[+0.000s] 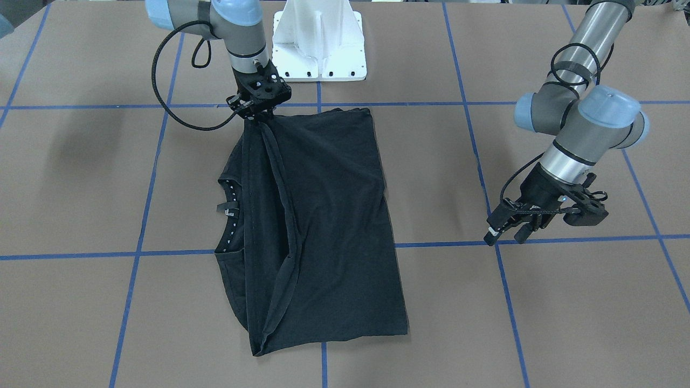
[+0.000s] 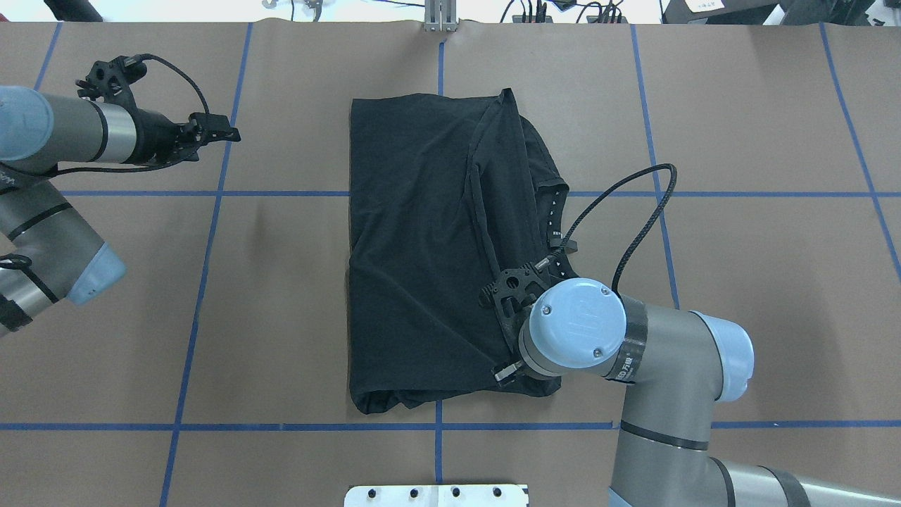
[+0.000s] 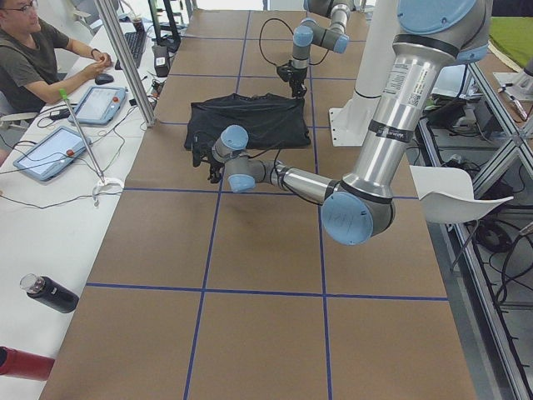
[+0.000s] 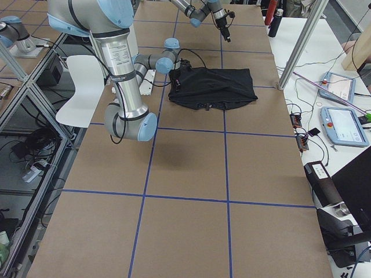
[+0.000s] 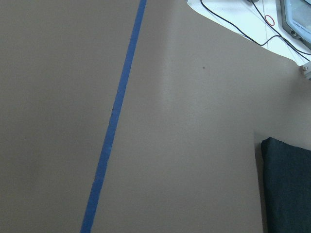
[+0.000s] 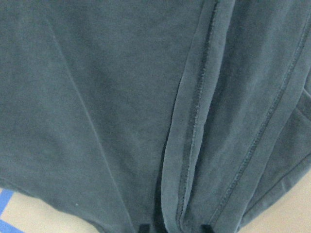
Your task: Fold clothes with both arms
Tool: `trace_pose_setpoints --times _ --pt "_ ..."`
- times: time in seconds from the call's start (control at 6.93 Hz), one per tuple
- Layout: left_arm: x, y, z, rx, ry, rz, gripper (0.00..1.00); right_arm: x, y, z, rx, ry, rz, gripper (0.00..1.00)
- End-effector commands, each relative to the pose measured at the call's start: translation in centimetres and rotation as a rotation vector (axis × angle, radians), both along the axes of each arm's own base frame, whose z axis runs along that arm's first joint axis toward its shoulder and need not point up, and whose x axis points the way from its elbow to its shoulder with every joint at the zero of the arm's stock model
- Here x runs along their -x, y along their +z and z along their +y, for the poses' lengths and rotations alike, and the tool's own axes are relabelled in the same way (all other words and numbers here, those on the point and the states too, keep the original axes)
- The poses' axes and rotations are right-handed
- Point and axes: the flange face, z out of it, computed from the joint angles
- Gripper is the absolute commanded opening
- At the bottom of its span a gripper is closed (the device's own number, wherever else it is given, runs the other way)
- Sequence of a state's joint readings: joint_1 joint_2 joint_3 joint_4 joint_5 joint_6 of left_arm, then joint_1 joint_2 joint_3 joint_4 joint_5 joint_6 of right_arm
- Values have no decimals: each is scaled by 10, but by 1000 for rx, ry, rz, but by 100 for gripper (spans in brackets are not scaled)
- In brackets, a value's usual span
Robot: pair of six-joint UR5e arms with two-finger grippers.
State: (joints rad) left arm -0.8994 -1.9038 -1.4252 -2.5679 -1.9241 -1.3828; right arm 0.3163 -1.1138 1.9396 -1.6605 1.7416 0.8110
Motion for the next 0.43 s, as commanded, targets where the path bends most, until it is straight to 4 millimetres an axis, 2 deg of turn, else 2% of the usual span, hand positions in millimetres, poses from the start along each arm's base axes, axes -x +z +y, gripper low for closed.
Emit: trace_pose_setpoints --times 0.0,0.29 --pt "0 0 0 8 -3 4 99 9 6 0 -34 -29 23 48" --pt "-1 1 0 10 -4 4 99 12 11 -2 -69 -45 41 47"
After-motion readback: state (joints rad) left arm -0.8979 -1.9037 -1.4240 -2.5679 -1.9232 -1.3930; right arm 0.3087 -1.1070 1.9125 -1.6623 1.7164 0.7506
